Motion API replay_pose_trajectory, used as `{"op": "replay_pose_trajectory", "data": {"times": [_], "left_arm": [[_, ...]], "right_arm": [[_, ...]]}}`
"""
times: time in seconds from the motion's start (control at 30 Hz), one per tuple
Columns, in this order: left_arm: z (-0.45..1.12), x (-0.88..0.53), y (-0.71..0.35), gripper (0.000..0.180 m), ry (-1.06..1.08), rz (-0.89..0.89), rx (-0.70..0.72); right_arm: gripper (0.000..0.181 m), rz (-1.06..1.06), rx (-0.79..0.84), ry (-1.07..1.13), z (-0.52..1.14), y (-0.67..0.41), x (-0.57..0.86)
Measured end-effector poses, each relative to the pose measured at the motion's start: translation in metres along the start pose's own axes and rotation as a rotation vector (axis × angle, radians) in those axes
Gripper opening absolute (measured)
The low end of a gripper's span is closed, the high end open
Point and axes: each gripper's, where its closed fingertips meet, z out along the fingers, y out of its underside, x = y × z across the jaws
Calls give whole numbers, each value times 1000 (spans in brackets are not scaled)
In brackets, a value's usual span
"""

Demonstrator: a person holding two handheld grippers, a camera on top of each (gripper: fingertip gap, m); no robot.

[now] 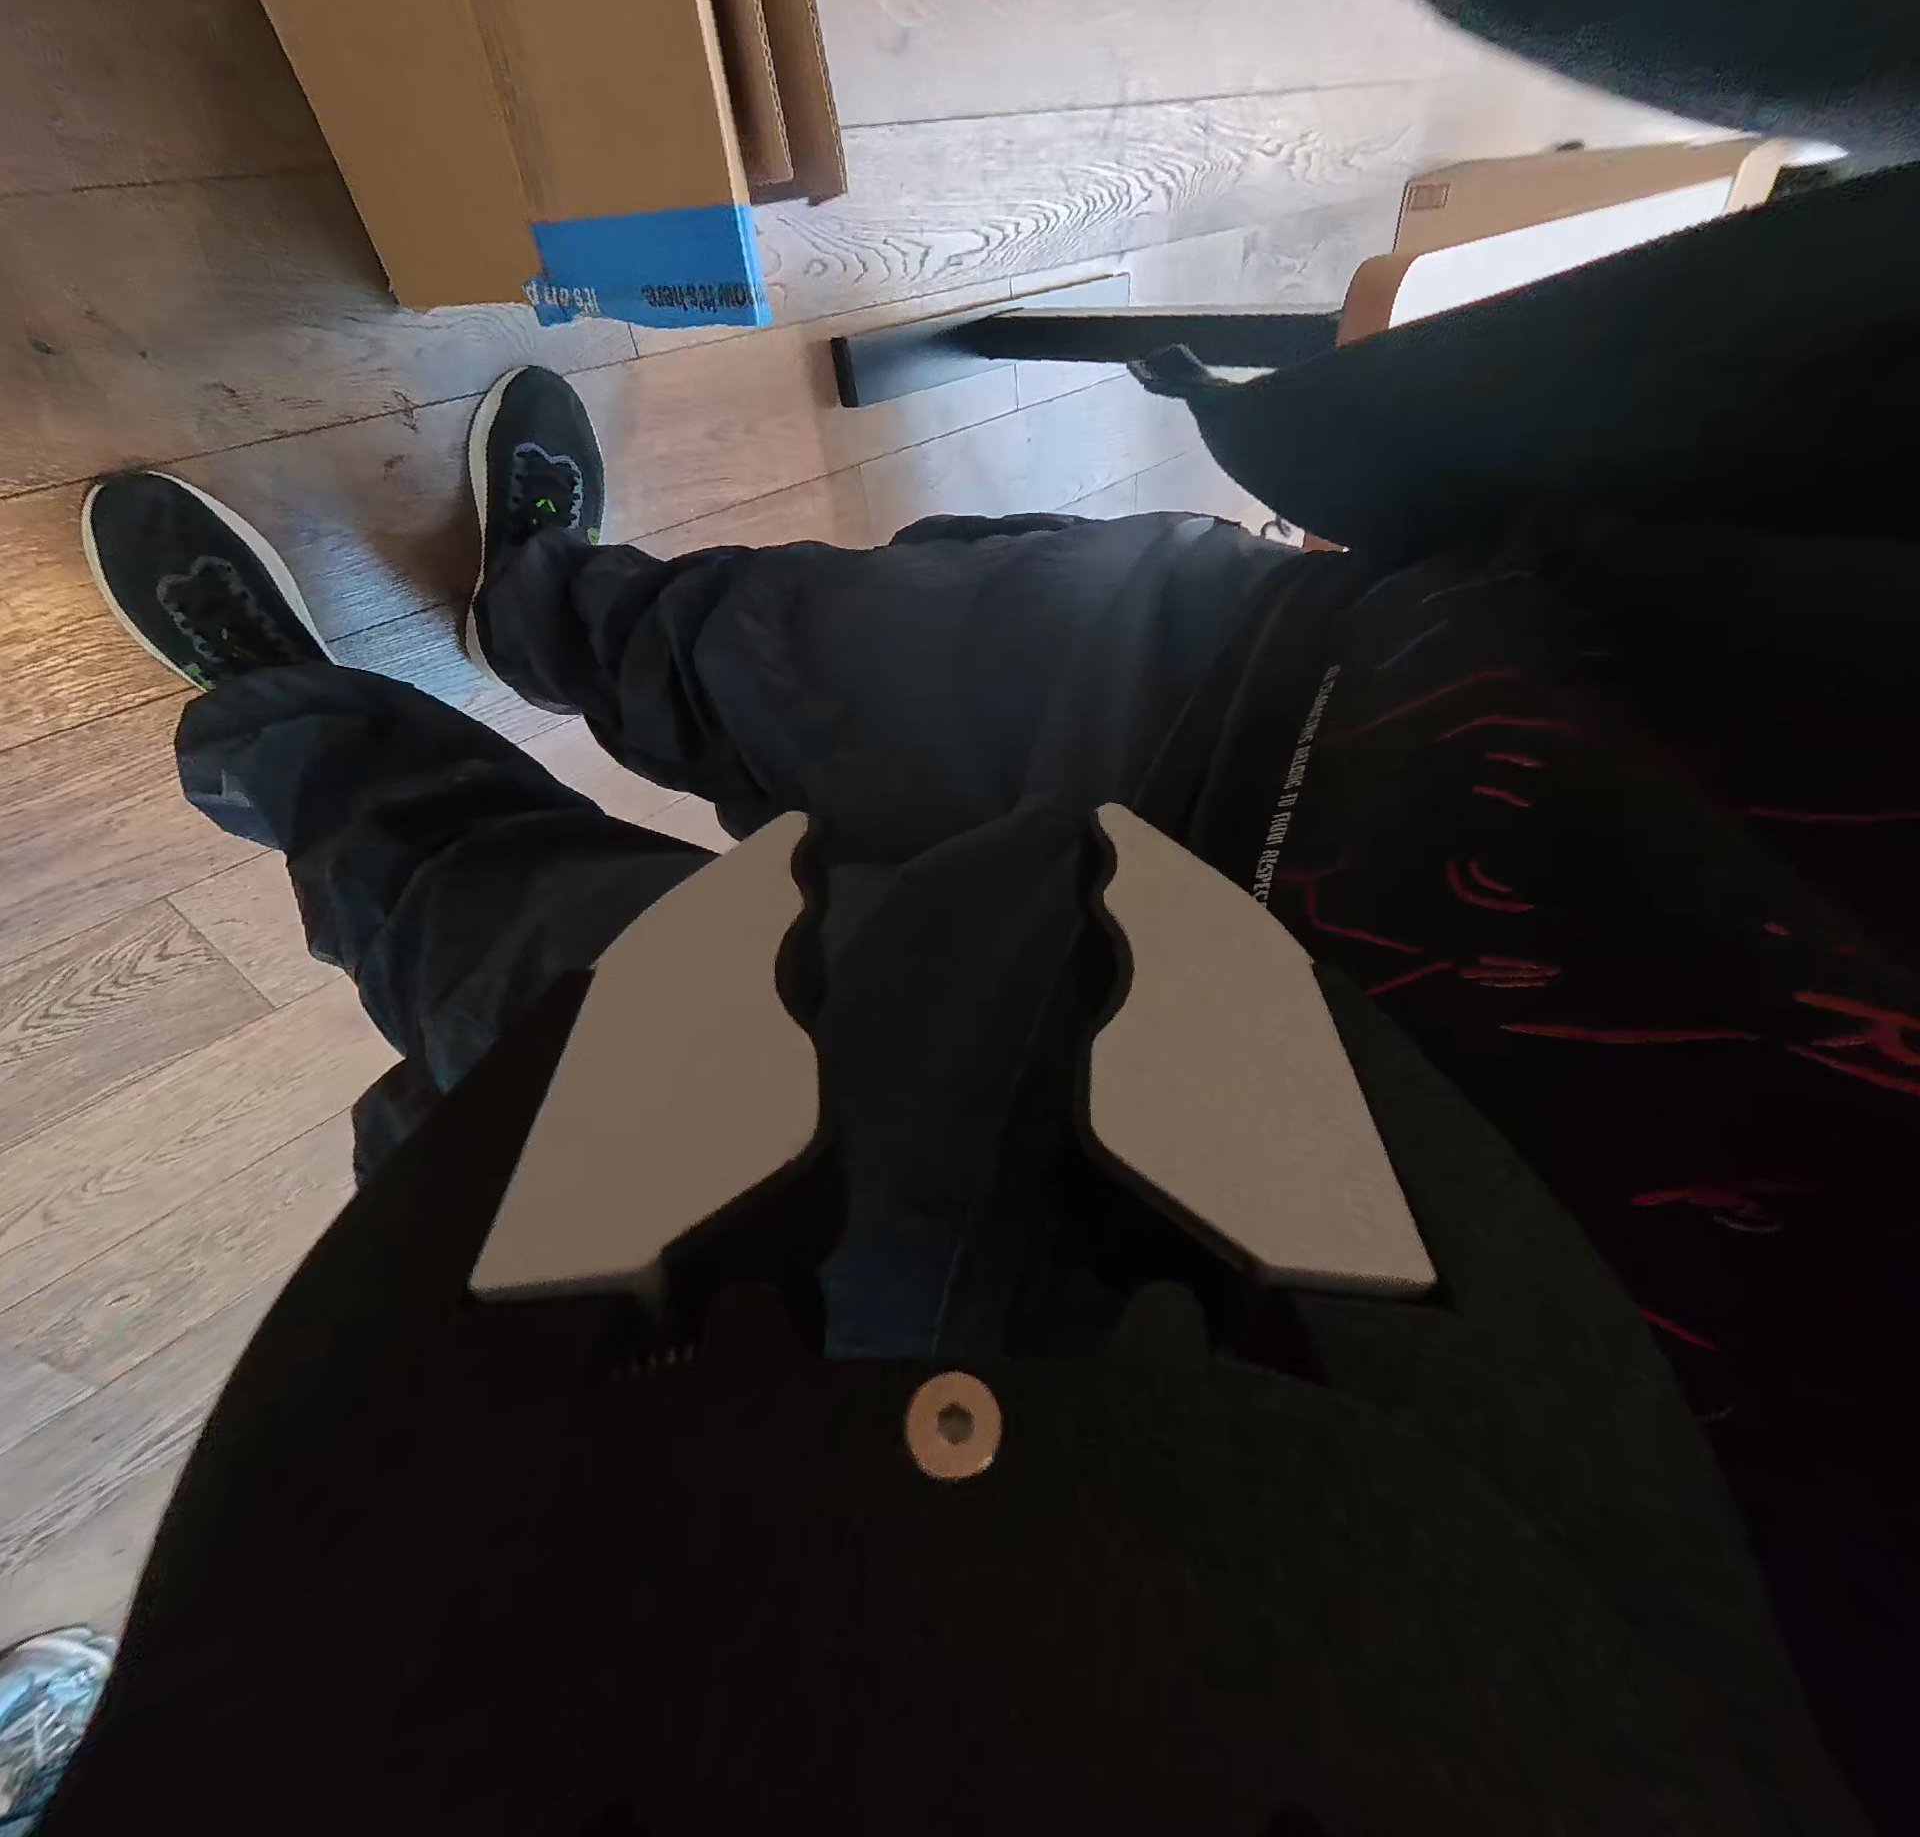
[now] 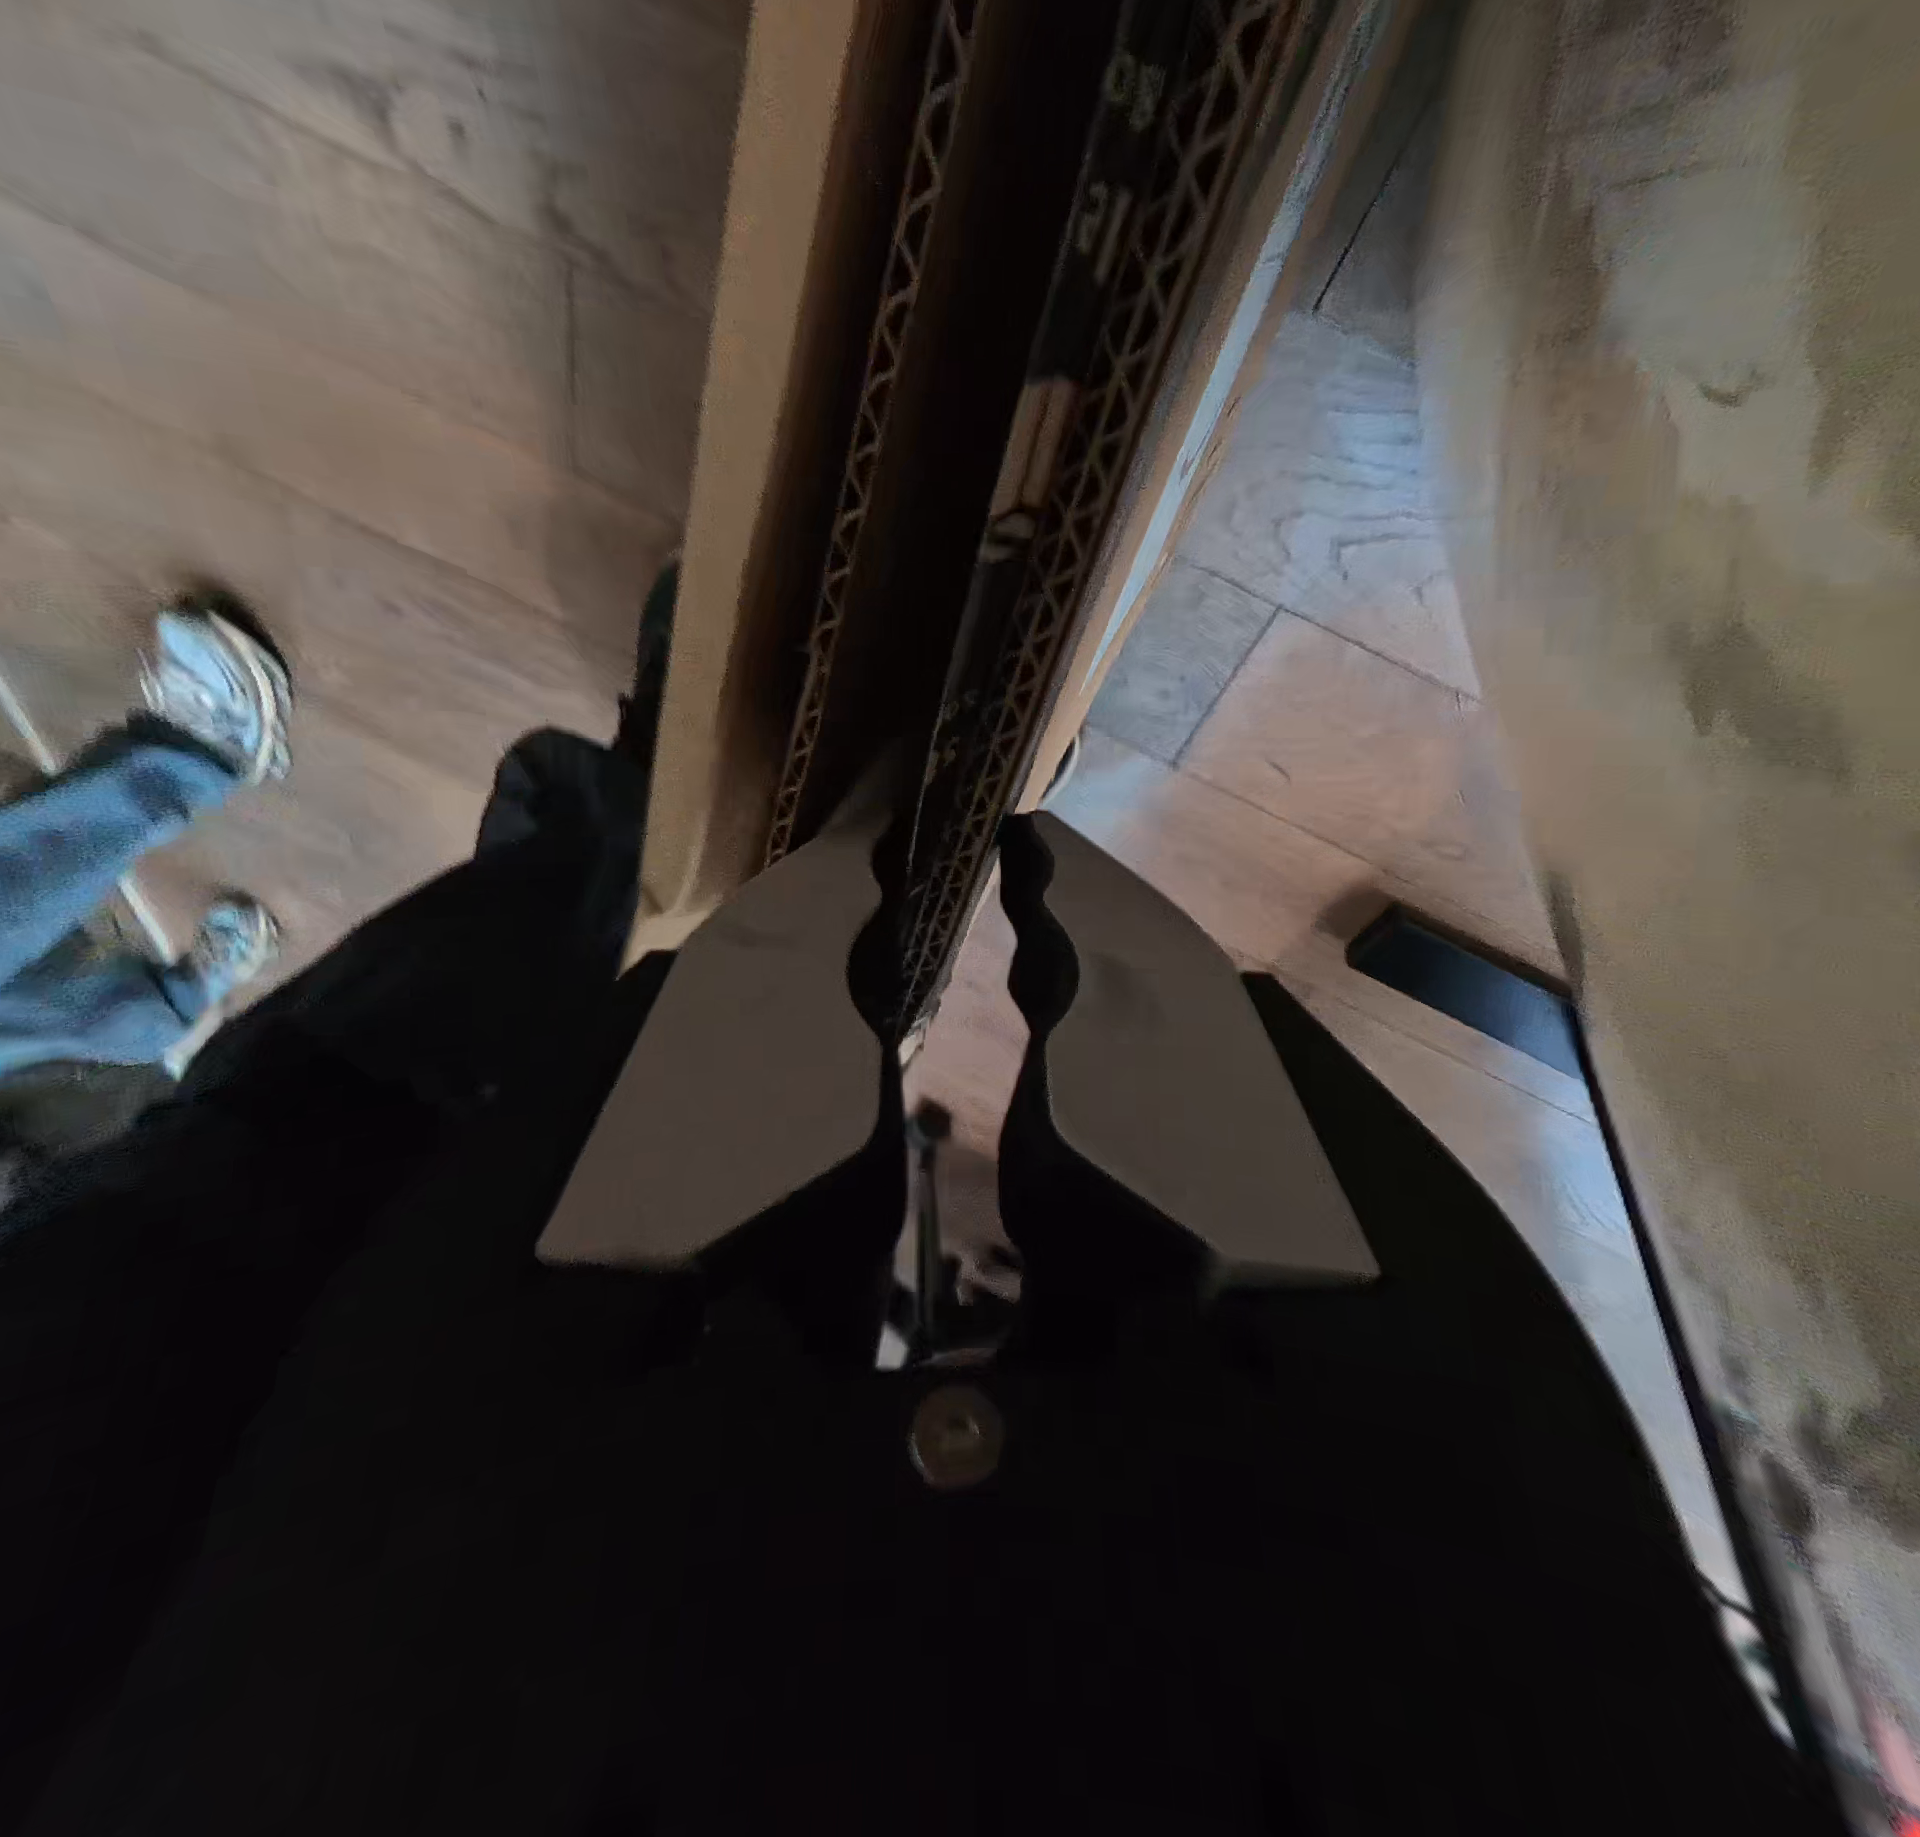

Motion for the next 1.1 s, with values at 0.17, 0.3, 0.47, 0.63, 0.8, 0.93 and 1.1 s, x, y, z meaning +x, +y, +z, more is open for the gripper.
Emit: {"op": "replay_pose_trajectory", "data": {"times": [0.17, 0.3, 0.47, 0.63, 0.8, 0.93, 1.1], "left_arm": [[-8, 4, -4, 47, -20, 25, 32], [-10, 1, -6, 47, -12, 1, 72], [-2, 3, 5, 47, 10, -11, 64], [-6, 4, 17, 47, -10, 24, 46], [-11, -6, 16, 45, -7, 37, 73], [-7, -17, 5, 39, 22, 87, 93], [9, -35, -14, 31, 115, 143, 88]], "right_arm": [[20, -69, -57, 9, 6, 2, 8], [27, 155, 86, -103, 11, 43, -14], [24, 182, 14, -115, 45, 105, -33], [18, 76, -103, -106, 56, 86, -29], [12, -40, -63, -96, 37, 80, -25], [1, -7, 108, -162, 3, 108, -29], [0, -44, 259, -156, -45, 195, -30]]}}
